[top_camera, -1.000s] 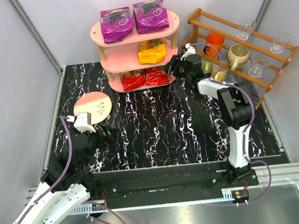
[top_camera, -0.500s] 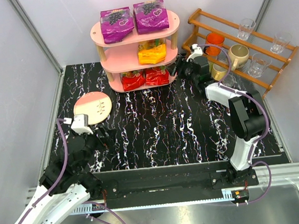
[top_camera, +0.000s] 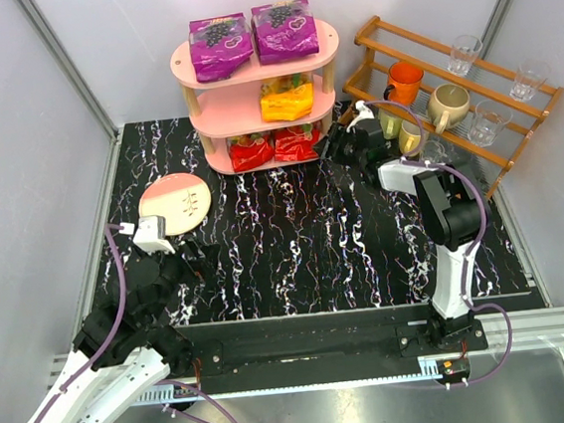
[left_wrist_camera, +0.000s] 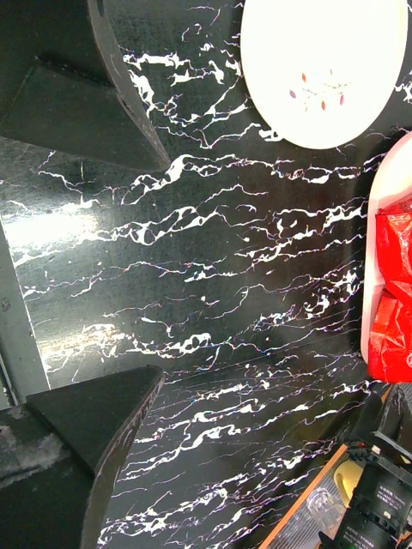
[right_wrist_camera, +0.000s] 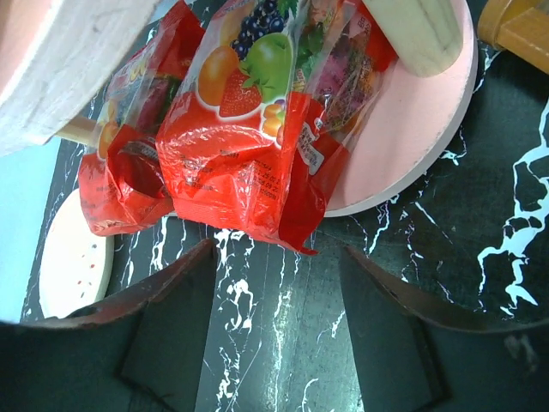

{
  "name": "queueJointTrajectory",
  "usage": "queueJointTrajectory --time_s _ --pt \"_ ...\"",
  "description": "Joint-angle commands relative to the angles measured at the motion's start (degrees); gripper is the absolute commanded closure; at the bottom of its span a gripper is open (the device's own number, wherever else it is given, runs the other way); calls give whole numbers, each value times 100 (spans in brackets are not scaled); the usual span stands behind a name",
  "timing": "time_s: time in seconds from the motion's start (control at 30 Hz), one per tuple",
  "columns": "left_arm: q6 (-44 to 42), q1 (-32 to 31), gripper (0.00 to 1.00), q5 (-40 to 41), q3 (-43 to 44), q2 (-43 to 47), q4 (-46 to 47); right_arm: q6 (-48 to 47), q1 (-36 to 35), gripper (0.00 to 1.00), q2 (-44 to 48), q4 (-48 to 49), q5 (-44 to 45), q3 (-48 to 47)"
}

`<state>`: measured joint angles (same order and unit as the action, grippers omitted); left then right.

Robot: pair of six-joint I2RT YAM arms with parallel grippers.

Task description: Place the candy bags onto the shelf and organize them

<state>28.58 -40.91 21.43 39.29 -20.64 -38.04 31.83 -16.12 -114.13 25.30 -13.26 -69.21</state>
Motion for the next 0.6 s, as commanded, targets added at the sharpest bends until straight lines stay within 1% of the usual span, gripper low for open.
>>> queueJointTrajectory --time_s 0.0,0.23,0.33,0.37,0.43,0.47,0.57 --pt "60 30 1 -42 149 69 16 77 21 34 -118 98 -239 -400" --pt "60 30 1 1 132 60 7 86 21 39 -470 1 -397 -708" --pt "60 30 1 10 123 60 -1 69 30 48 -646 -78 -485 -883" --pt "60 30 1 10 123 60 -1 68 21 56 -707 -104 -502 -953" --pt "60 21 1 28 132 52 -10 60 21 65 -734 -95 -503 -963" --pt "60 30 1 28 132 60 -10 60 21 74 -743 -95 -468 -963" --pt "60 30 1 45 132 69 -37 -37 21 84 -743 -95 -389 -954"
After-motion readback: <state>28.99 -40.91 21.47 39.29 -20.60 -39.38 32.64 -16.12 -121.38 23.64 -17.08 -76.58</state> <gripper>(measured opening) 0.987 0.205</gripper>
